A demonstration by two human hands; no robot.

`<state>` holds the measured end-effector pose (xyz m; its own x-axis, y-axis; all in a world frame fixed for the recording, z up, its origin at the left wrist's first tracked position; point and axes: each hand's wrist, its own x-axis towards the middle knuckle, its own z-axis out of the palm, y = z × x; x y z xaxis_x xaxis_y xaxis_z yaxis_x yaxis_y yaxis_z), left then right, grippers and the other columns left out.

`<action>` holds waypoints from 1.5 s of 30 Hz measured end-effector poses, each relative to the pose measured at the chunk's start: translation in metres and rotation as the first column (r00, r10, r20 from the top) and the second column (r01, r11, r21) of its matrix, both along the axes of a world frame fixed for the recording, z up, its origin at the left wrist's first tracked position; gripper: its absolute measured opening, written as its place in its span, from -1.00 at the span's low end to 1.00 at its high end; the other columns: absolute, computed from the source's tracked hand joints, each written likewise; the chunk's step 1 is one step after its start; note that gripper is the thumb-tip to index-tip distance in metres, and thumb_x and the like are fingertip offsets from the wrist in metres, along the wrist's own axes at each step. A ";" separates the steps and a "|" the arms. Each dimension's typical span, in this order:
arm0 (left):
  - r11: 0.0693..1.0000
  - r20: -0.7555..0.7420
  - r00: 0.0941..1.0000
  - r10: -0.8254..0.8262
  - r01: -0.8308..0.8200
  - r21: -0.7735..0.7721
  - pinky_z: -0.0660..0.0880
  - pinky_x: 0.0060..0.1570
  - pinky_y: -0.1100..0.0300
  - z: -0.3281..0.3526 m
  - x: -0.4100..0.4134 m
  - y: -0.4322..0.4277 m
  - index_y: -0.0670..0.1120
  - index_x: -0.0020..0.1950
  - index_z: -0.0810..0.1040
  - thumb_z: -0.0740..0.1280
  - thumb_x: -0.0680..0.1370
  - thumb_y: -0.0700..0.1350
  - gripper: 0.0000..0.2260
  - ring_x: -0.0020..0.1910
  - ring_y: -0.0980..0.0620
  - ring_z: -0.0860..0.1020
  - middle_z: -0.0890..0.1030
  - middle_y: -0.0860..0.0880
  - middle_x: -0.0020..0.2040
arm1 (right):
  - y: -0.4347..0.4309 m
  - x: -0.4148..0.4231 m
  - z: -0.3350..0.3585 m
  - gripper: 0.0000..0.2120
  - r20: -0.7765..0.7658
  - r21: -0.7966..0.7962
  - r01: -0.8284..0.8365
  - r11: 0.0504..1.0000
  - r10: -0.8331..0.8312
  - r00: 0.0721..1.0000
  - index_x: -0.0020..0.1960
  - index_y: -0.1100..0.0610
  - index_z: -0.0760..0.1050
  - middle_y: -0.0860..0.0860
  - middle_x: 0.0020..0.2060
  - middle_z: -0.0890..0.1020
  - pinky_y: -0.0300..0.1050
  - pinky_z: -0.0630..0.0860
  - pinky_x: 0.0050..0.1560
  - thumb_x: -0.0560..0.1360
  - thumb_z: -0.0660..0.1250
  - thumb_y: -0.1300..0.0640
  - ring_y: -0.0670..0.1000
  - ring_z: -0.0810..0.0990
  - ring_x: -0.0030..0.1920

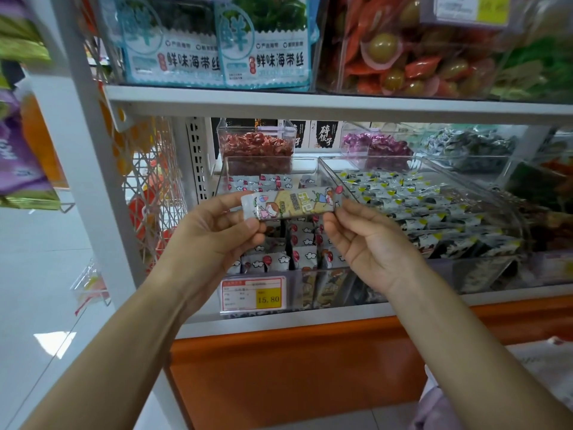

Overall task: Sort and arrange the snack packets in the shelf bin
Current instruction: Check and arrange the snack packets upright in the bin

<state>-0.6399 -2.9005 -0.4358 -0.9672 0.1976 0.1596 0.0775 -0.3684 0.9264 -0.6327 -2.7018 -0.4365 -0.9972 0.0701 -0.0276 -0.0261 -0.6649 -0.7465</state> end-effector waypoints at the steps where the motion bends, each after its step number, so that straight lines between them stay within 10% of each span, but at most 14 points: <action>1: 1.000 0.008 1.000 0.000 0.000 -0.002 0.54 -0.24 0.35 0.000 0.000 -0.001 -0.23 0.31 0.41 0.32 0.31 -0.30 -0.45 -0.23 0.05 0.64 0.50 -0.25 0.01 | 0.000 0.000 0.000 -0.79 -0.008 0.004 0.001 1.000 -0.001 1.000 0.06 0.30 0.48 0.14 -0.38 0.66 -0.26 0.57 -0.40 0.47 0.21 0.46 0.00 0.67 -0.36; 5: 1.000 0.078 0.997 0.016 -0.017 0.010 0.55 -0.29 0.34 -0.002 -0.001 -0.003 -0.26 0.23 0.46 0.33 0.33 -0.28 -0.54 -0.26 0.05 0.65 0.54 -0.27 -0.02 | -0.001 -0.001 -0.002 -0.75 -0.042 0.051 0.027 0.998 -0.025 0.999 0.13 0.33 0.47 0.14 -0.33 0.68 -0.25 0.58 -0.38 0.47 0.22 0.47 0.02 0.68 -0.33; 9: 1.000 0.104 0.994 0.016 -0.015 -0.015 0.56 -0.31 0.32 -0.002 -0.003 -0.005 -0.16 -0.26 0.63 0.35 0.39 -0.13 -0.88 -0.27 0.05 0.64 0.62 -0.09 -0.29 | -0.001 0.001 -0.002 -0.79 -0.112 0.194 0.106 0.975 -0.086 0.990 0.07 0.31 0.51 0.12 -0.29 0.69 -0.24 0.59 -0.34 0.47 0.23 0.46 0.03 0.69 -0.30; 18: 0.850 -0.307 0.944 0.123 -0.260 -0.457 0.49 -0.35 0.44 0.000 0.008 -0.001 0.13 0.03 0.55 0.38 0.43 -0.21 -0.72 -0.28 0.13 0.63 0.59 -0.06 -0.13 | -0.004 0.005 -0.008 -0.93 -0.274 0.562 0.275 0.780 -0.138 0.952 -0.10 0.06 0.57 0.06 -0.16 0.65 -0.16 0.61 -0.33 0.44 0.36 0.08 0.03 0.67 -0.22; 23: 0.874 -0.206 0.978 0.015 -0.113 -0.473 0.58 -0.09 0.22 -0.002 0.008 -0.001 0.12 0.15 0.55 0.39 0.34 0.00 -0.62 -0.10 0.08 0.65 0.62 -0.03 0.06 | -0.001 0.000 -0.010 -0.80 -0.290 0.565 0.282 0.776 -0.133 0.948 -0.02 0.06 0.58 0.14 -0.07 0.63 -0.18 0.61 -0.15 0.49 0.31 0.33 0.00 0.67 -0.12; 30: 0.864 -0.258 0.960 0.108 -0.219 -0.454 0.55 -0.21 0.38 -0.003 0.006 -0.001 0.15 0.08 0.58 0.39 0.44 -0.13 -0.73 -0.09 0.08 0.64 0.65 -0.01 -0.03 | -0.002 0.002 -0.009 -0.88 -0.302 0.601 0.233 0.765 -0.052 0.952 -0.06 0.11 0.64 0.07 -0.15 0.69 -0.08 0.63 -0.13 0.45 0.38 0.26 0.05 0.68 -0.12; 35: 0.843 -0.287 0.954 0.082 -0.220 -0.490 0.52 -0.22 0.42 -0.003 0.007 0.000 0.14 0.07 0.58 0.42 0.42 -0.14 -0.72 -0.10 0.16 0.62 0.62 -0.03 -0.03 | 0.000 0.003 -0.007 -0.95 -0.390 0.718 0.372 0.588 -0.102 0.915 -0.20 0.08 0.61 -0.03 -0.28 0.64 0.16 0.60 -0.05 0.44 0.40 0.17 0.08 0.64 -0.14; 39: 0.805 -0.304 0.950 0.070 -0.234 -0.545 0.58 -0.18 0.31 -0.005 0.007 0.004 0.16 -0.01 0.58 0.44 0.42 -0.14 -0.76 -0.10 0.16 0.59 0.59 0.00 -0.01 | -0.001 0.003 -0.009 -0.80 -0.510 0.772 0.506 0.384 -0.101 0.854 -0.23 0.24 0.55 0.15 -0.34 0.56 -0.07 0.51 -0.23 0.50 0.34 0.13 0.06 0.53 -0.30; 45: 0.811 -0.269 0.957 0.112 -0.244 -0.532 0.59 -0.21 0.26 -0.003 0.008 0.007 -0.03 -0.15 0.60 0.39 0.44 -0.08 -0.95 -0.18 0.05 0.61 0.64 -0.04 -0.17 | -0.006 0.004 -0.011 -0.79 -0.567 0.769 0.556 0.316 -0.064 0.821 -0.23 0.28 0.56 0.07 -0.39 0.54 -0.27 0.37 -0.32 0.50 0.34 0.15 -0.06 0.47 -0.36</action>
<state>-0.6322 -2.8938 -0.4383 -0.9482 0.1440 0.2831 0.3112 0.2427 0.9188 -0.6288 -2.7075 -0.4471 -0.7835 0.1117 0.6112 -0.4880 0.4982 -0.7167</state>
